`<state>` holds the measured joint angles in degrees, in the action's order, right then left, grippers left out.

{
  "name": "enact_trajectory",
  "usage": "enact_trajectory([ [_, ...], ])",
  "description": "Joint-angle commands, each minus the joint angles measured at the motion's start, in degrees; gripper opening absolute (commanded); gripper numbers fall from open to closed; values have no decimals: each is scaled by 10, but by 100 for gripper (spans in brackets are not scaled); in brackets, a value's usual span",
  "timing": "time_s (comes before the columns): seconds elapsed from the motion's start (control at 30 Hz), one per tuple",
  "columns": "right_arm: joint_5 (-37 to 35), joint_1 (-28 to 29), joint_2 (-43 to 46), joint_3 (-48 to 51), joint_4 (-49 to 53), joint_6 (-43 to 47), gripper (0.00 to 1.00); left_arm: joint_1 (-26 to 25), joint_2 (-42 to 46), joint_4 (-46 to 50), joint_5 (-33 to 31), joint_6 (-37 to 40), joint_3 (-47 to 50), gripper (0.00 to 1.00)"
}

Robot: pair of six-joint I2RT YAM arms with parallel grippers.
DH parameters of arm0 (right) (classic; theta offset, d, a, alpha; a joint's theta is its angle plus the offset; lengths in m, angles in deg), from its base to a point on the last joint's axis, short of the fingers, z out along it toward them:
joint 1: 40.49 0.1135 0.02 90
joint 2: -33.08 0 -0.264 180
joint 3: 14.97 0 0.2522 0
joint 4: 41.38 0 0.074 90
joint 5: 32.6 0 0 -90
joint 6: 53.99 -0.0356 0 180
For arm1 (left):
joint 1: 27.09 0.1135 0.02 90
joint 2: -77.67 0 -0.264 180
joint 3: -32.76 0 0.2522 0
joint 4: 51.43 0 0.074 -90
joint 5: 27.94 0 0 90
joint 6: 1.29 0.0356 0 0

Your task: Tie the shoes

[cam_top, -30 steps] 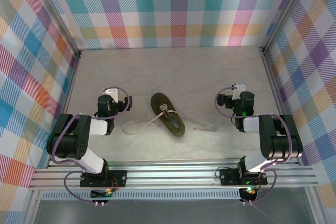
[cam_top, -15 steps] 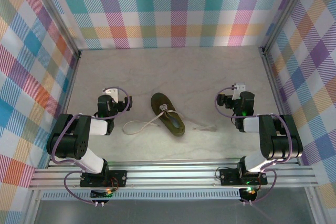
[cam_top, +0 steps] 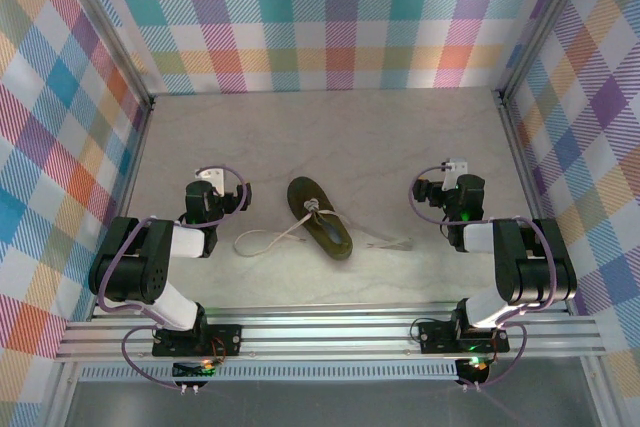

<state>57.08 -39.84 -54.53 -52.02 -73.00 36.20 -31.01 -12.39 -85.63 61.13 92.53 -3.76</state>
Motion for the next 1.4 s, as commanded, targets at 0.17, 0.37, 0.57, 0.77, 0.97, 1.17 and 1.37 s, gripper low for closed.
enact_trajectory([
  [0.17, -1, -4, 37, -25, 56, -14, 99, 7, 56, 76, 6, -9, -28, 99],
  [0.37, 8, 1, 96, -182, 405, -78, 94, 5, 116, 338, 73, -72, -145, 83],
  [0.57, 21, 96, 100, -210, 507, -106, 74, -53, 100, 489, 101, -160, -227, 74],
  [0.77, 34, 220, 84, -179, 527, -132, 47, -194, -7, 552, 58, -217, -300, 68],
  [0.97, 81, 290, 47, -167, 526, -205, 33, -289, -133, 557, 58, -251, -387, 58],
  [1.17, 99, 349, -1, -168, 500, -232, 32, -312, -144, 564, 46, -245, -420, 59],
  [1.37, 64, 368, -21, -206, 546, -230, 32, -309, -90, 634, -20, -215, -441, 67],
])
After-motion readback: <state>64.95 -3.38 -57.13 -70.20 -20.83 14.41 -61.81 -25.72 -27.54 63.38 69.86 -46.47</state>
